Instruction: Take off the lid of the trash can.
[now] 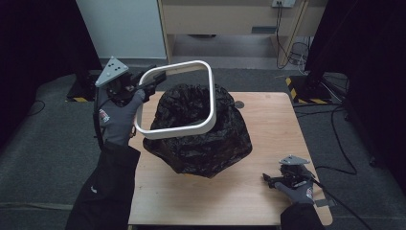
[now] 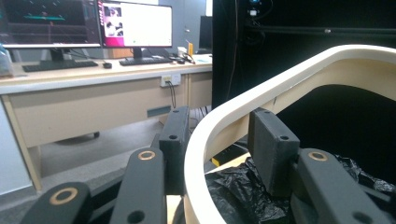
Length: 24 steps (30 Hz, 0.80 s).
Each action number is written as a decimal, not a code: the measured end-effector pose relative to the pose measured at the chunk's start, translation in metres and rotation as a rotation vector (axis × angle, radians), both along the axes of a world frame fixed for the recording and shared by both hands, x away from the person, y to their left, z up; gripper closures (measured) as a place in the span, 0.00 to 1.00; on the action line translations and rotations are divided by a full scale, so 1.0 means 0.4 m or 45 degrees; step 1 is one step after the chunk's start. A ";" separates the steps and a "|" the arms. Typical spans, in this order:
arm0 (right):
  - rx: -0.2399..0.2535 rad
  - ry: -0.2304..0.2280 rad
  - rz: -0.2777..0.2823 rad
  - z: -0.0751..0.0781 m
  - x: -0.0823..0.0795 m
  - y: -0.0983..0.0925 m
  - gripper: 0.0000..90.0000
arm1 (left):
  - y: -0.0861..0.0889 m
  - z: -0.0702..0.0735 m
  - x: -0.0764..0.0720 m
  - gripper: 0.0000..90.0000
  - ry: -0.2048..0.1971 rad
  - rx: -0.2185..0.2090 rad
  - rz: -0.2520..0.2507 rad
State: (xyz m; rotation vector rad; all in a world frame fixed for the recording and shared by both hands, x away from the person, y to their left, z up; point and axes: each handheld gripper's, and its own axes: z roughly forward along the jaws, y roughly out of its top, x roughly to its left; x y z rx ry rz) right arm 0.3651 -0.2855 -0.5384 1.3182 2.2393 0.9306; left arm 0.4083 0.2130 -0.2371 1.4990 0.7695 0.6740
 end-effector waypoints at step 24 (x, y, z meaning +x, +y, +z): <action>-0.001 0.000 -0.002 0.000 0.000 0.000 0.01 | 0.158 -0.067 -0.124 0.66 -0.062 -0.086 0.114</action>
